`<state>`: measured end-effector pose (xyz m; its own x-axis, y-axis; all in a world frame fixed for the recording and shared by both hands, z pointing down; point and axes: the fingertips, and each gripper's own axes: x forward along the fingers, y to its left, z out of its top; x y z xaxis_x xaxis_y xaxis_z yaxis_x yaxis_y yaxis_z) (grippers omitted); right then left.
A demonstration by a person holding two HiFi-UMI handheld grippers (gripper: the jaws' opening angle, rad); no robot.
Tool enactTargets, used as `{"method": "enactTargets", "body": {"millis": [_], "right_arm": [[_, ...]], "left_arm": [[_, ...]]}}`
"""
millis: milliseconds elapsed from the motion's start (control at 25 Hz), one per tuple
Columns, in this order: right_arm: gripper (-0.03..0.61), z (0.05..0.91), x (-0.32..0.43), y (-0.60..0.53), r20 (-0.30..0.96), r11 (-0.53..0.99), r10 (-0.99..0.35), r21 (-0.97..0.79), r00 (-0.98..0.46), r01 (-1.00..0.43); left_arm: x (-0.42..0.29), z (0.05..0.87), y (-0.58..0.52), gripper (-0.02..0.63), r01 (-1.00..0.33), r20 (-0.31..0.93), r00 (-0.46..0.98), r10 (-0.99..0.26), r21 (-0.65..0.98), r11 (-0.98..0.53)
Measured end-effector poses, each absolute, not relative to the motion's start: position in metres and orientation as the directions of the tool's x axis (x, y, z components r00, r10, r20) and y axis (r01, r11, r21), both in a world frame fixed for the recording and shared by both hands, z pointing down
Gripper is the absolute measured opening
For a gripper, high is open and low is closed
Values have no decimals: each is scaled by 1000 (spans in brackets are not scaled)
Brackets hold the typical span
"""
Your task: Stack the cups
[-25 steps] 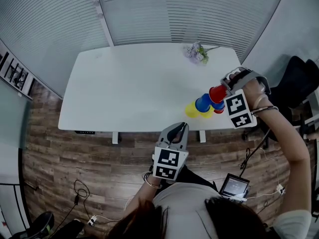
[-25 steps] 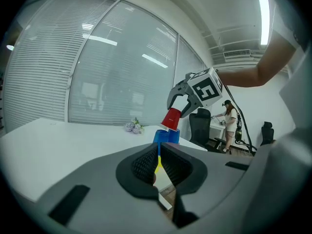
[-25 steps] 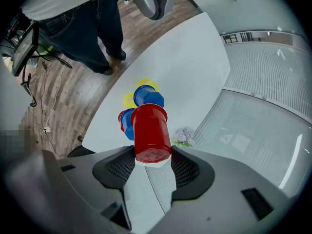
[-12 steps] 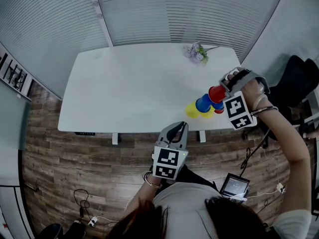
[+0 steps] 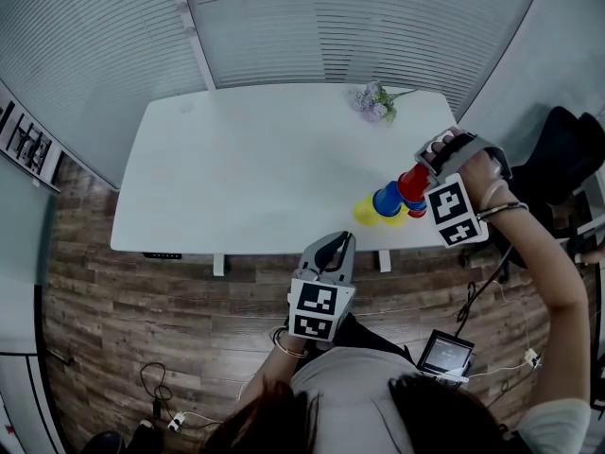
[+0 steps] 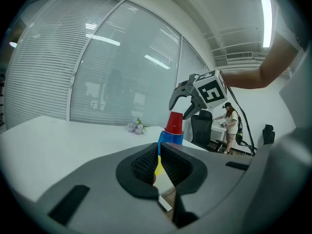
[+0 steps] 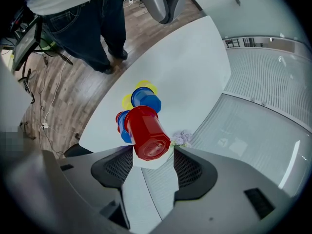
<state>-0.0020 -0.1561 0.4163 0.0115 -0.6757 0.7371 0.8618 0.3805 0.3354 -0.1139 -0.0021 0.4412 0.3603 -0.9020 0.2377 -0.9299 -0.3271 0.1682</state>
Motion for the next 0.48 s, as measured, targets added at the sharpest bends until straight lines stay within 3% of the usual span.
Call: {"method": "enactTargets", "body": {"millis": [480], "right_arm": [[285,401,4,-156,735,423,-675,461,-68,781]], "left_arm": [[-110,435,-12,32,-936,228,344,-911,164,-312]]}}
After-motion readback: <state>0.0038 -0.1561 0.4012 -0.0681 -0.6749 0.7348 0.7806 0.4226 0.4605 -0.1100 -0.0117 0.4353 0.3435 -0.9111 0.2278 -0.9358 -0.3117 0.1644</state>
